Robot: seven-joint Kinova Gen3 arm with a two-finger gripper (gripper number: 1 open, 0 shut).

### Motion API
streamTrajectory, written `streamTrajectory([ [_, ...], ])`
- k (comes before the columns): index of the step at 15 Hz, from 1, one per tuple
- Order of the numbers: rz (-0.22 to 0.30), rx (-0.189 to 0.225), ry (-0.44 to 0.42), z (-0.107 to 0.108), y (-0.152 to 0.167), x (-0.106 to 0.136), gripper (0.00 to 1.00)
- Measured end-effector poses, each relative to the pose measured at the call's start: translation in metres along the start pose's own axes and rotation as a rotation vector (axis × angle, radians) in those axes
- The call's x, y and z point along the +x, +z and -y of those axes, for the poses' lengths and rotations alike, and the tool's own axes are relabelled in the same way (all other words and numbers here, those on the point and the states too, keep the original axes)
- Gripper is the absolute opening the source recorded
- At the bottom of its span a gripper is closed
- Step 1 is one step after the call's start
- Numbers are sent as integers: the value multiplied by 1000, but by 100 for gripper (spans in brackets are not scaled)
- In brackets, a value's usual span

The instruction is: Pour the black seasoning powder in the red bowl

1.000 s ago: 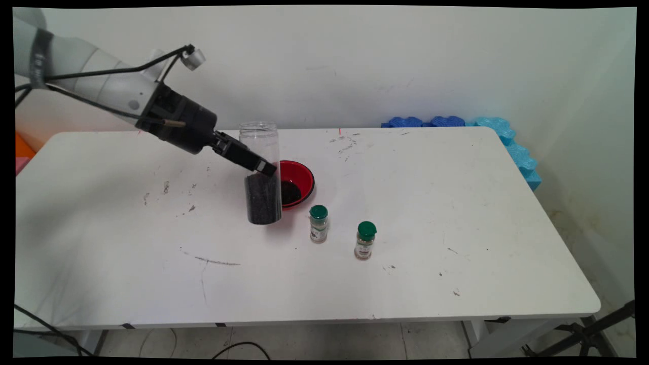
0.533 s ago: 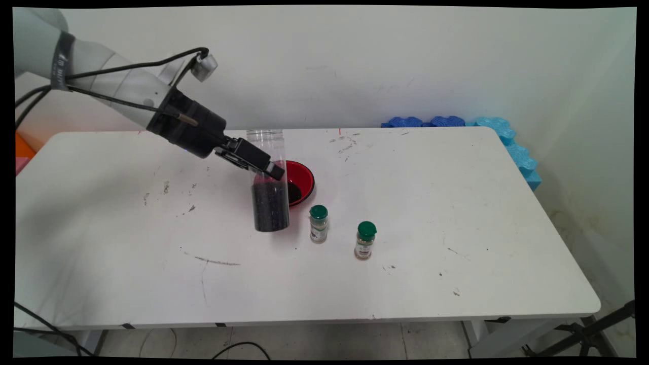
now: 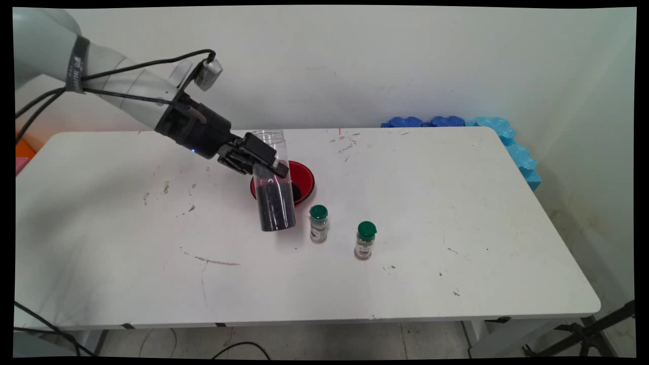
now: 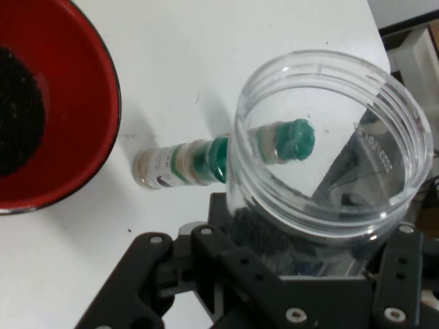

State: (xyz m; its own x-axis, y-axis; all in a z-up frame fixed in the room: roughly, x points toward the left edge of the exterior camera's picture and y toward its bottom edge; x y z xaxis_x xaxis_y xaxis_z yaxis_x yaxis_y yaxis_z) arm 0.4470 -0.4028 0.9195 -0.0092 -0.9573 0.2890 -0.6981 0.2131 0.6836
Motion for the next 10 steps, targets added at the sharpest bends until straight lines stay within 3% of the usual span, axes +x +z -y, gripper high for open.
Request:
streamTrajectory([
  [10, 18, -46, -278, 11, 7, 3, 0],
])
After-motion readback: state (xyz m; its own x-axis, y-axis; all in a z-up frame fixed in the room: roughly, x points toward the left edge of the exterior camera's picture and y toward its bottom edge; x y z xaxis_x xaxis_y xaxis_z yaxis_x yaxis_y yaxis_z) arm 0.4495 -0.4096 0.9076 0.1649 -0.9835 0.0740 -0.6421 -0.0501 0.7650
